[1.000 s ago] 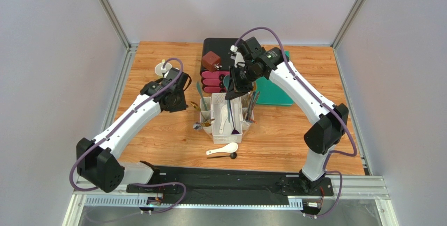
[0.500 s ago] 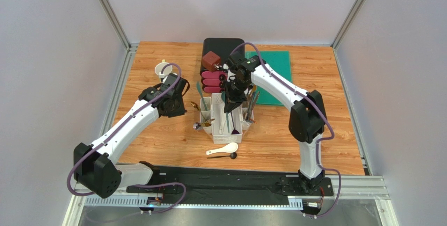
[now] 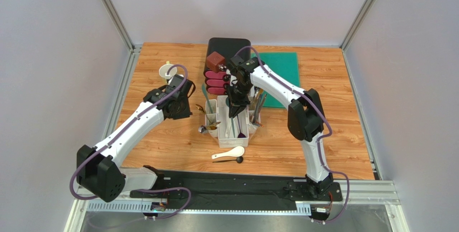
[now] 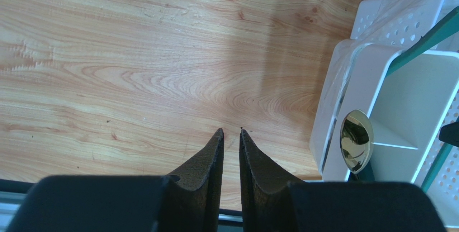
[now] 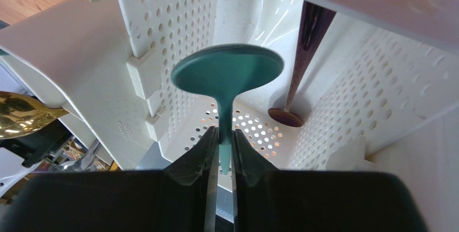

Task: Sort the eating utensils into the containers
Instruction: Place the spoon in the storage box.

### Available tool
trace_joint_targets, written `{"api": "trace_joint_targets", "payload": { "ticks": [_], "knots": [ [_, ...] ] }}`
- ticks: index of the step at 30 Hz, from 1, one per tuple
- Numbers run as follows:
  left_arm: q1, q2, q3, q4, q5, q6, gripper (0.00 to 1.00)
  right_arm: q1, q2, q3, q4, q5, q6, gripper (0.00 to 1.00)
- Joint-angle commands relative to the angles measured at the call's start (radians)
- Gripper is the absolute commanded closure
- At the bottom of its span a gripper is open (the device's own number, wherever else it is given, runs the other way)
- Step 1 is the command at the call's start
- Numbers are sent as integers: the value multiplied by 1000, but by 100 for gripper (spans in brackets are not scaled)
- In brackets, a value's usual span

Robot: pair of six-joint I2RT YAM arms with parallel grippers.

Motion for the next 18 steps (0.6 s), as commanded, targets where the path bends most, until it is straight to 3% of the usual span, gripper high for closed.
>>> {"api": "trace_joint_targets", "payload": {
  "ticks": [1,7,13,18],
  "knots": [
    [5,5,40,17,-15,33,78,1,-10,0,7,23,-11,80],
    [7,18,50,26,-10,45,78,-1,-68,-39,42,31,20,69],
    [7,26,52,37,7,45,77,1,-142,-63,93,28,52,68],
    [7,29,38,45,-1,47,69,1,-250,-36,122,37,75,64]
  ]
}}
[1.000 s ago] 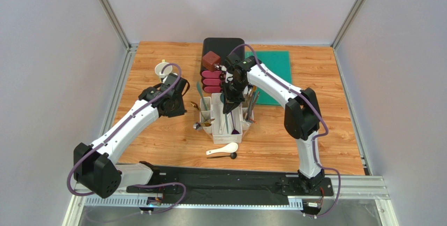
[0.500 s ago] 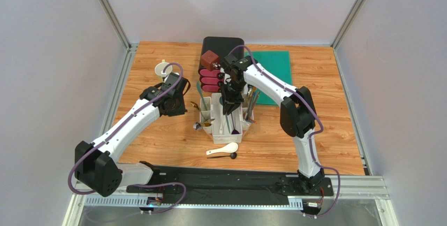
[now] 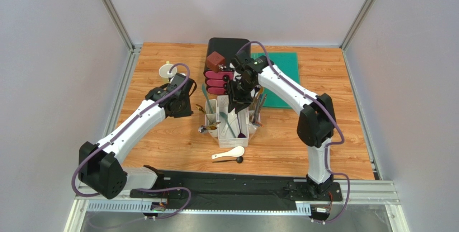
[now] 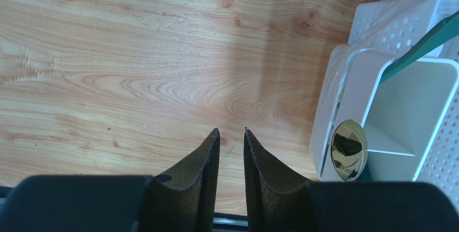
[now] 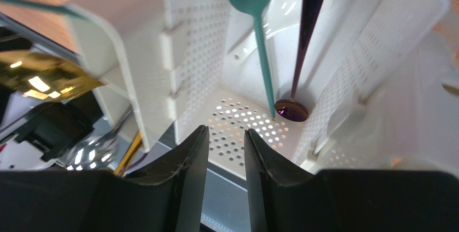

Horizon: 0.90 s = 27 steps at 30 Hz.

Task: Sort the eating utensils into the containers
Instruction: Place the spoon in the storage box, then move the storage box to the center of the board.

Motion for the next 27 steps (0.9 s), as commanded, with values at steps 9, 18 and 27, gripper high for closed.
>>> {"api": "trace_joint_targets", "payload": {
  "ticks": [9,18,27],
  "knots": [
    [18,-94,-47,37,64,101,63,-49,-278,237,81,59,80,56],
    [17,-399,-20,-67,128,202,62,-239,-441,-113,190,148,194,53],
    [14,-365,75,-266,180,281,60,-422,-516,-340,198,125,270,47]
  ]
}}
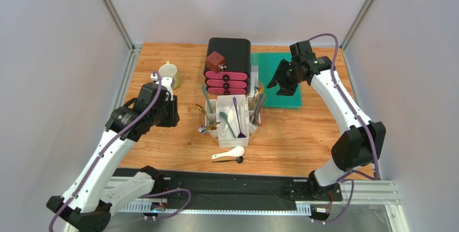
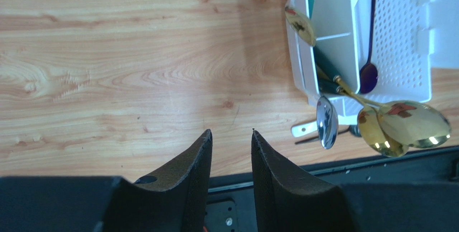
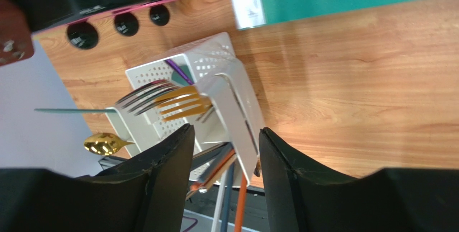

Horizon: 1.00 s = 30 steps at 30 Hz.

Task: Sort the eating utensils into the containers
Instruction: Move the storage box to the center of the board.

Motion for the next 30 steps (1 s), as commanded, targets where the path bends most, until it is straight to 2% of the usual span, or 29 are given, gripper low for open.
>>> {"api": "trace_joint_targets", "payload": {
  "ticks": [1,5,8,11,23,27,30],
  "knots": [
    [2,21,26,-82,49,48,59,-93,-64,-102,40,-66,42,47],
    [1,81,43,-110,124,9,61,-146,-31,-211,37,-184,24,47],
    [2,147,21,-118,169,-44,60,-149,9,-254,9,-315,-22,47],
    [2,217,-12,-84,201,-76,61,-134,48,-294,0,-376,-53,48],
    [1,424,-3,95,322,-139,63,-31,88,-302,9,-394,-68,50],
    [1,475,17,128,310,-127,63,-20,118,-288,28,-390,-57,50],
    [2,498,35,126,251,-163,64,-17,147,-257,23,-388,-62,51]
  ]
}}
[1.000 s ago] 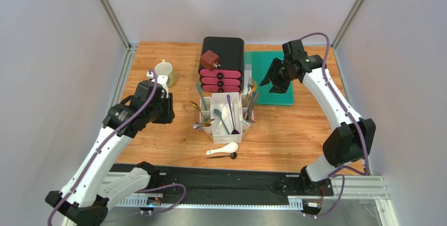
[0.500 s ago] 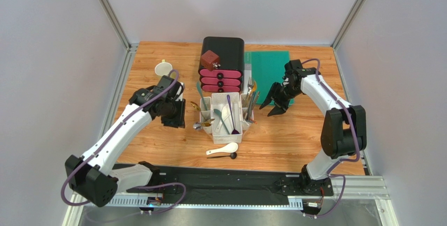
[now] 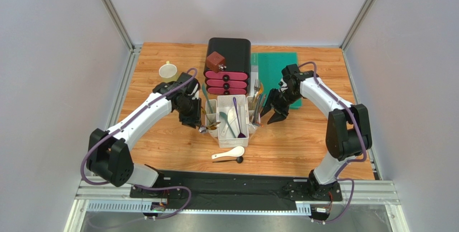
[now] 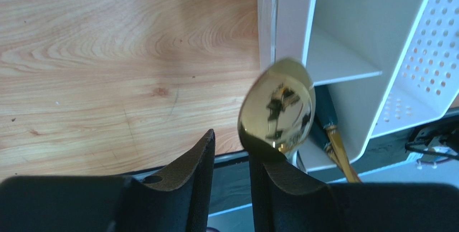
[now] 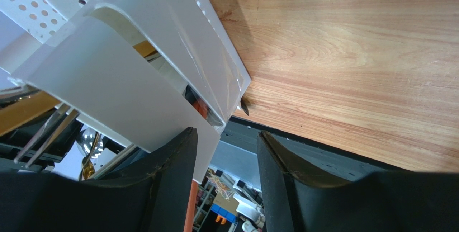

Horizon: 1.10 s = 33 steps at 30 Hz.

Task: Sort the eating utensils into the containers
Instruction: Move the storage box to the center of the board.

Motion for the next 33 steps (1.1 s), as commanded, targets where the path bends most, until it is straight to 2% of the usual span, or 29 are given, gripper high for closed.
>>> {"api": "trace_joint_targets", "payload": {
  "ticks": [1,3,6,8,10,12,17,23,26,33],
  "knots": [
    [4,2,67,36,-91,-48,64,9,40,85,16,-8,-5,51],
    [13,-1,99,33,-132,-56,63,7,43,129,-20,52,-25,50],
    [36,1,168,27,-152,-42,63,-6,74,199,-61,53,-45,50],
    [53,5,235,6,-228,-28,62,-14,98,228,-77,49,-54,50],
    [85,27,280,18,-233,1,62,-29,99,230,-83,67,-55,50],
    [93,71,390,24,-218,70,62,-57,102,218,-99,133,-46,50],
    [108,355,766,-69,-172,146,63,-112,117,212,-100,131,-40,51],
    [128,570,1002,-85,-103,164,63,-126,117,225,-103,142,-36,51],
    [133,639,1081,-115,-98,160,64,-134,122,219,-101,139,-37,52],
    [143,651,1075,-72,-38,125,64,-155,148,219,-103,139,-37,52]
  ]
}}
